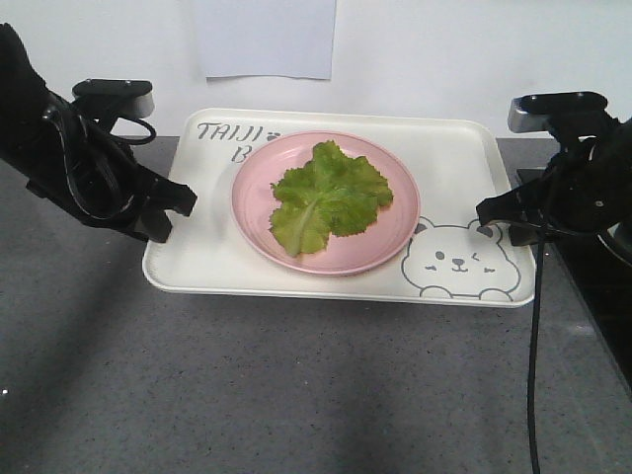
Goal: Transfer vegetables to tray and serve
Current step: 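Hold the tray level with both grippers as the base stops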
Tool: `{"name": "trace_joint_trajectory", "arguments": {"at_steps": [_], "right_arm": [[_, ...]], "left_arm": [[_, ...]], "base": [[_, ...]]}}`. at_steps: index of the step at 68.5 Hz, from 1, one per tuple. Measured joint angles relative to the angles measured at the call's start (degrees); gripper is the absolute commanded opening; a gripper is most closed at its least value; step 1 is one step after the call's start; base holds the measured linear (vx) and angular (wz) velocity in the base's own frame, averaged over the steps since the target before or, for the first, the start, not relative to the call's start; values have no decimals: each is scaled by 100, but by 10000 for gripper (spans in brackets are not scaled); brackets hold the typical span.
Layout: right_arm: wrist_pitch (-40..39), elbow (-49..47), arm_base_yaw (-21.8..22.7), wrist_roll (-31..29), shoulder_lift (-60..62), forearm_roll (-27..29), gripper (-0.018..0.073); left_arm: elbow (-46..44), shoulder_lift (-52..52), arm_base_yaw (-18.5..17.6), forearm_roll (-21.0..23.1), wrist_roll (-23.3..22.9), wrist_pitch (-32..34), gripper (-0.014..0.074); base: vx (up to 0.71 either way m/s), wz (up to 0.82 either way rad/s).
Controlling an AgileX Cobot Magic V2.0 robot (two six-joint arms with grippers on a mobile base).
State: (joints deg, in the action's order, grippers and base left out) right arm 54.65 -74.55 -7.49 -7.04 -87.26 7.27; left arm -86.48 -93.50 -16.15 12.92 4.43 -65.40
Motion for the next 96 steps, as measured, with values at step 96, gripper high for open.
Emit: {"name": "trace_joint_trajectory", "arguments": {"at_steps": [96], "right_arm": [[0,0,0,0,0,0,-6]], "left_arm": [[0,0,0,0,0,0,-6]], "base": [[2,0]]}}
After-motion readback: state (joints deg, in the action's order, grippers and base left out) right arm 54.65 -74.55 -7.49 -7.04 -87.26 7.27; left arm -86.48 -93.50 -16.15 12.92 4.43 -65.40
